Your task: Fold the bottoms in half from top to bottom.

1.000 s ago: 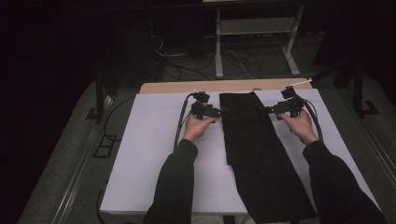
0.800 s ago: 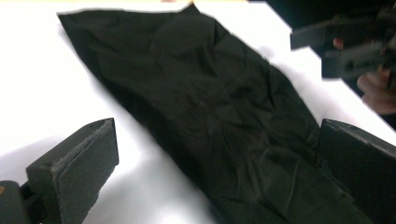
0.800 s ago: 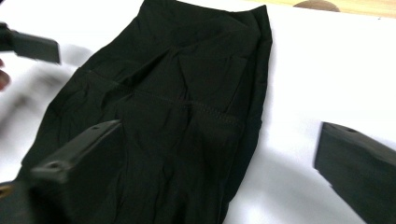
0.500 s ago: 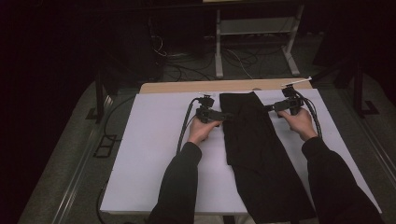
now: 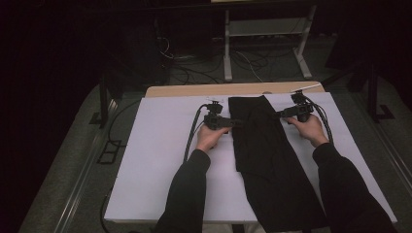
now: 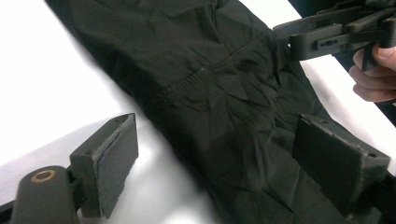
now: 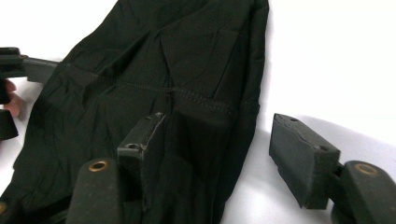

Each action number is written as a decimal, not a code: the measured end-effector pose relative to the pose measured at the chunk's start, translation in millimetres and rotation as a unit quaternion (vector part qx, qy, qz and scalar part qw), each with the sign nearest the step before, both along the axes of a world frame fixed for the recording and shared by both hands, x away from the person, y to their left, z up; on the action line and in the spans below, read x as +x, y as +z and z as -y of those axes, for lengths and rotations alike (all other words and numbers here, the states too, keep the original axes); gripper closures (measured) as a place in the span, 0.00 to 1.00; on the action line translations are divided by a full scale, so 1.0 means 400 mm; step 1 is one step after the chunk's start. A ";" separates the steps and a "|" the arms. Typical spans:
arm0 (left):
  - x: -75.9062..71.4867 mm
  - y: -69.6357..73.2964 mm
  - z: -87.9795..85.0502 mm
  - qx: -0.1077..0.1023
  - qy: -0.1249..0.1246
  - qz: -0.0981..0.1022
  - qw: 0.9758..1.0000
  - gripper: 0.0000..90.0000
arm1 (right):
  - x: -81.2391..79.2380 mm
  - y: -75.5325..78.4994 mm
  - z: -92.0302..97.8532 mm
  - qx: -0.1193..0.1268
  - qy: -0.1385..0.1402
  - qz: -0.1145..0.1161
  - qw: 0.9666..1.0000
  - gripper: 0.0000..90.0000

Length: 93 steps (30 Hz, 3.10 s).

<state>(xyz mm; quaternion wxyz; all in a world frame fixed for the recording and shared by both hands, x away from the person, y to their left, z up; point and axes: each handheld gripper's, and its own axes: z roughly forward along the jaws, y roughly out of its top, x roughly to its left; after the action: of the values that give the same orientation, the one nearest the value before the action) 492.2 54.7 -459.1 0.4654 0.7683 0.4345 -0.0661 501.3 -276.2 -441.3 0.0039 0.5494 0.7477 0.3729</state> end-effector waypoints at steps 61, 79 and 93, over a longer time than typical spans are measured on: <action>-0.032 0.023 0.026 -0.008 -0.003 -0.012 1.000 0.96 | -0.098 0.021 0.036 0.085 -0.020 0.019 0.996 0.97; -0.109 0.070 0.008 -0.026 -0.034 -0.003 0.999 0.96 | -0.178 0.039 0.066 0.134 -0.019 0.040 0.990 0.97; -0.179 0.087 0.017 -0.054 -0.032 0.002 0.998 0.96 | -0.258 0.040 0.091 0.152 -0.014 0.039 0.988 0.97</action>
<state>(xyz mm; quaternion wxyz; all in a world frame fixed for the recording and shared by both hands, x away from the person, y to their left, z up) 420.6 47.7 -424.2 0.5046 0.7560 0.4041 -0.1025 397.9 -312.6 -425.3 -0.0451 0.5395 0.6739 0.5028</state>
